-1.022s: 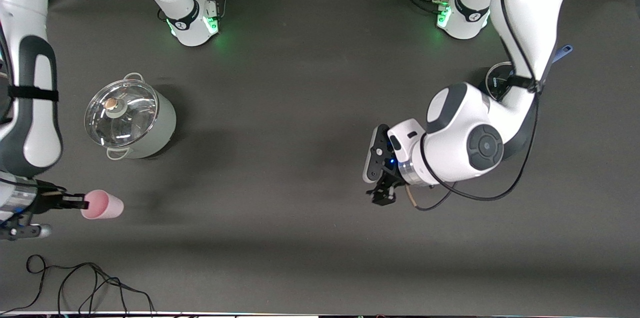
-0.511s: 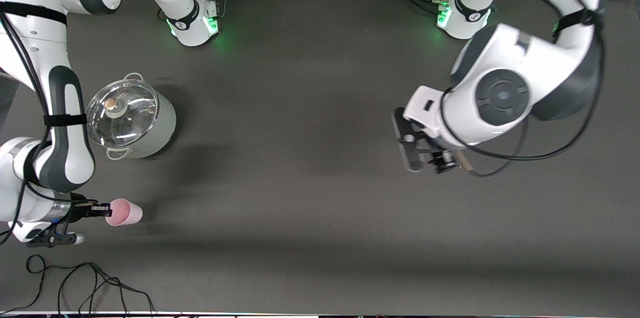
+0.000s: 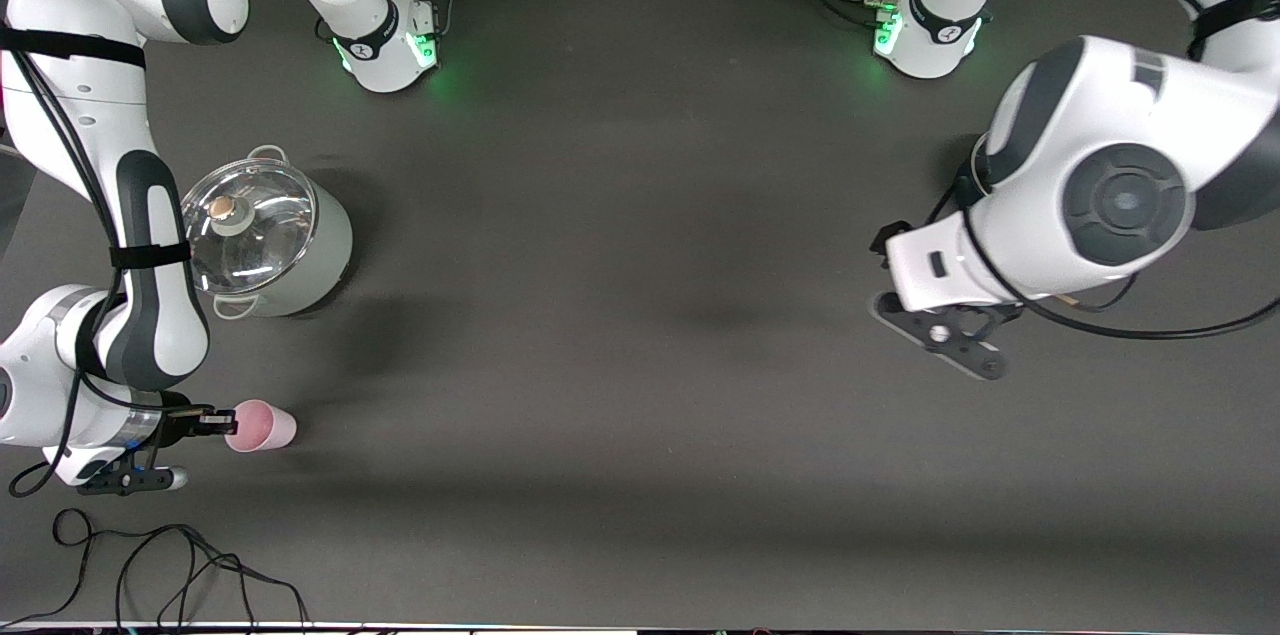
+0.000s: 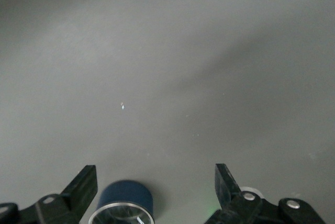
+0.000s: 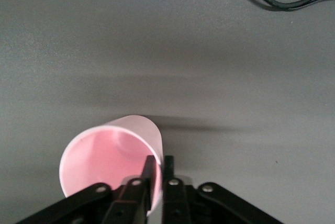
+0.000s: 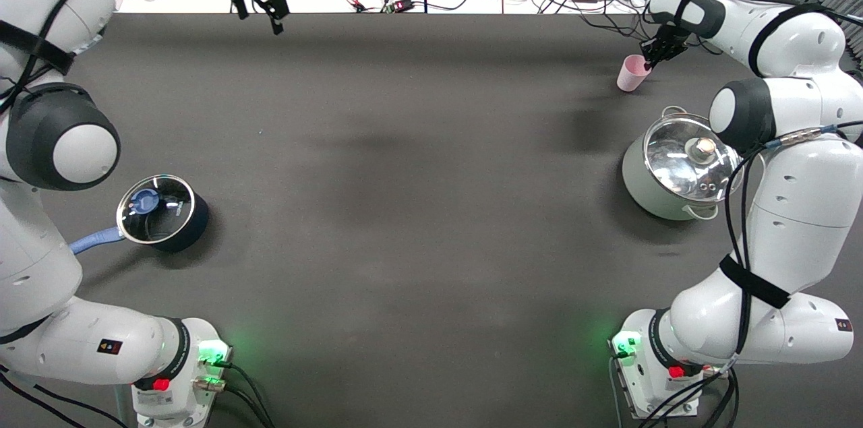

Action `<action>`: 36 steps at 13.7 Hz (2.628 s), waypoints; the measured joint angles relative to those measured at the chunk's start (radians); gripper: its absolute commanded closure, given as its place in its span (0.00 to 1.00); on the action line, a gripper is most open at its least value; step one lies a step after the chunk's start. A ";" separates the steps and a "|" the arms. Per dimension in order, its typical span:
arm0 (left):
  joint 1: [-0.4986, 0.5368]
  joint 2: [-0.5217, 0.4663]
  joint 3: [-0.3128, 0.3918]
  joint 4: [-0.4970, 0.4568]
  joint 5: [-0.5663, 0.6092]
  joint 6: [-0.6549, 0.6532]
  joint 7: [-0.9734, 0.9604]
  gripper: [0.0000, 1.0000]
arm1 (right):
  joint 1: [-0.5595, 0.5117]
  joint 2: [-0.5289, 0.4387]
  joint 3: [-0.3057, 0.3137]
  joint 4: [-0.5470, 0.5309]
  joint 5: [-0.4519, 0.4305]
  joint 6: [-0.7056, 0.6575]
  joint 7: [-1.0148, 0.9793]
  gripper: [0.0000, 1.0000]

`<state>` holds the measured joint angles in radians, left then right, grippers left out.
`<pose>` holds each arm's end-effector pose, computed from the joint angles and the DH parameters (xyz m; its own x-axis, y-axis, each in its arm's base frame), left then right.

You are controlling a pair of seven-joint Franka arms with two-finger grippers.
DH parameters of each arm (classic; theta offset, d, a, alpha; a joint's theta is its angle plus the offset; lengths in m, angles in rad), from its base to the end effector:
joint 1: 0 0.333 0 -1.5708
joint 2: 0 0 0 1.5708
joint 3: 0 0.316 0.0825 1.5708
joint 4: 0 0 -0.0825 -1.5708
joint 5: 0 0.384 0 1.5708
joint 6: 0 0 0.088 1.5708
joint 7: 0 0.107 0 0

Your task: Transfer pink cup from left to right arm

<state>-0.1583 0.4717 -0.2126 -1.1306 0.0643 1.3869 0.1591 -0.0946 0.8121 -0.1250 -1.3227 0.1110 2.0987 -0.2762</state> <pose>0.6340 -0.2018 0.5287 0.8515 -0.4859 -0.1970 -0.4835 -0.8730 0.0637 0.7268 -0.1353 0.2479 0.9989 0.0367 -0.0275 0.0364 -0.9993 -0.0115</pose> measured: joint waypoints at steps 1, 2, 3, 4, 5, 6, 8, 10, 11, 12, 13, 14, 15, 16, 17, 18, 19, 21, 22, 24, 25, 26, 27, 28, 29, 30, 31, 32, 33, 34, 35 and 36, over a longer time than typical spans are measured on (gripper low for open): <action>0.017 -0.001 0.001 0.018 -0.012 -0.021 -0.013 0.00 | 0.000 0.004 0.000 0.000 0.000 0.000 0.000 0.00; 0.035 -0.001 0.002 0.031 -0.024 -0.038 -0.022 0.00 | 0.000 0.006 0.000 0.000 0.000 0.000 0.000 0.00; 0.054 -0.001 0.004 0.038 -0.027 -0.061 -0.024 0.00 | 0.000 0.006 0.000 0.000 0.000 0.000 -0.001 0.00; 0.075 -0.002 0.006 0.042 -0.027 -0.091 -0.024 0.00 | 0.000 0.006 0.000 0.001 0.000 0.000 -0.001 0.00; 0.101 -0.004 0.009 0.045 -0.026 -0.114 -0.024 0.00 | 0.000 0.005 0.000 0.003 0.000 0.000 -0.001 0.00; 0.135 -0.010 0.012 0.047 -0.023 -0.125 -0.025 0.00 | 0.001 0.005 0.000 0.004 0.000 0.000 -0.001 0.00; 0.226 -0.029 0.017 0.052 -0.016 -0.136 -0.024 0.00 | 0.005 0.000 0.000 0.008 0.000 -0.012 -0.001 0.00; 0.309 -0.047 0.017 0.055 -0.014 -0.144 -0.022 0.00 | 0.009 -0.026 0.000 0.027 0.000 -0.083 -0.001 0.00; 0.332 -0.054 0.017 0.055 -0.015 -0.151 -0.022 0.00 | 0.009 -0.059 -0.002 0.037 0.000 -0.143 -0.001 0.00; 0.339 -0.056 0.018 0.055 -0.008 -0.157 -0.022 0.00 | 0.008 -0.105 -0.005 0.045 0.000 -0.203 -0.001 0.00; 0.339 -0.055 0.018 0.055 0.004 -0.180 -0.022 0.00 | 0.008 -0.161 -0.009 0.049 0.000 -0.262 -0.001 0.00; 0.337 -0.055 0.018 0.054 0.006 -0.214 -0.022 0.00 | 0.008 -0.220 -0.012 0.053 0.000 -0.322 -0.001 0.00; 0.331 -0.056 0.016 0.054 0.006 -0.238 -0.024 0.00 | 0.007 -0.276 -0.014 0.052 0.000 -0.376 -0.001 0.00; 0.319 -0.062 0.012 0.053 0.006 -0.243 -0.026 0.00 | 0.007 -0.324 -0.014 0.051 0.000 -0.424 -0.001 0.00; 0.298 -0.074 0.009 0.048 0.007 -0.240 -0.029 0.00 | 0.007 -0.364 -0.014 0.049 0.000 -0.463 -0.001 0.00; 0.275 -0.096 0.006 0.025 0.009 -0.222 -0.037 0.00 | 0.007 -0.400 -0.014 0.037 0.000 -0.492 -0.001 0.00; 0.259 -0.130 0.004 -0.024 0.009 -0.172 -0.043 0.00 | 0.007 -0.436 -0.014 0.013 0.000 -0.502 -0.001 0.00; 0.257 -0.221 0.004 -0.173 -0.005 -0.046 -0.044 0.00 | 0.007 -0.522 -0.014 -0.077 0.000 -0.498 -0.001 0.00; 0.259 -0.271 0.006 -0.260 -0.012 0.018 -0.044 0.00 | 0.007 -0.573 -0.015 -0.141 0.000 -0.478 -0.001 0.00; 0.260 -0.368 0.006 -0.431 -0.026 0.153 -0.044 0.00 | 0.007 -0.670 -0.015 -0.271 -0.002 -0.427 -0.001 0.00; 0.260 -0.412 0.005 -0.508 -0.037 0.209 -0.044 0.00 | 0.007 -0.702 -0.015 -0.315 -0.003 -0.411 -0.001 0.00; 0.259 -0.448 0.003 -0.568 -0.044 0.245 -0.044 0.00 | 0.007 -0.718 -0.015 -0.335 -0.004 -0.405 -0.001 0.00; 0.257 -0.474 0.001 -0.607 -0.047 0.260 -0.044 0.00 | 0.007 -0.724 -0.015 -0.342 -0.004 -0.401 -0.001 0.00; 0.257 -0.490 0.000 -0.628 -0.048 0.264 -0.044 0.00 | 0.007 -0.724 -0.014 -0.342 -0.004 -0.398 -0.001 0.00; 0.257 -0.499 0.000 -0.637 -0.048 0.264 -0.044 0.00 | 0.008 -0.724 -0.012 -0.341 -0.004 -0.393 -0.001 0.00; 0.256 -0.502 0.000 -0.641 -0.049 0.264 -0.044 0.00 | 0.009 -0.724 -0.010 -0.340 -0.004 -0.391 -0.001 0.00; 0.251 -0.503 0.000 -0.641 -0.050 0.265 -0.055 0.00 | 0.010 -0.726 -0.009 -0.339 -0.004 -0.390 -0.001 0.00; 0.239 -0.503 0.000 -0.641 -0.051 0.265 -0.088 0.00 | 0.011 -0.728 -0.008 -0.338 -0.004 -0.390 -0.001 0.00; 0.217 -0.503 0.000 -0.642 -0.052 0.265 -0.124 0.00 | 0.017 -0.732 -0.008 -0.338 -0.004 -0.390 -0.001 0.00; 0.182 -0.503 0.005 -0.642 -0.051 0.265 -0.155 0.00 | 0.031 -0.734 -0.010 -0.338 -0.004 -0.390 -0.001 0.00; 0.137 -0.502 0.023 -0.640 -0.050 0.270 -0.174 0.00 | 0.049 -0.736 -0.010 -0.337 -0.012 -0.390 -0.001 0.00; 0.080 -0.501 0.064 -0.635 -0.049 0.275 -0.181 0.00 | 0.066 -0.737 -0.010 -0.335 -0.029 -0.390 -0.001 0.00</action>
<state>-0.0785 -0.0294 -0.1489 -1.7658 0.0153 1.6616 -0.0216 -0.0290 0.0754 -0.1352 -1.6576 0.0817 1.7091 -0.2767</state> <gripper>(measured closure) 0.000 0.000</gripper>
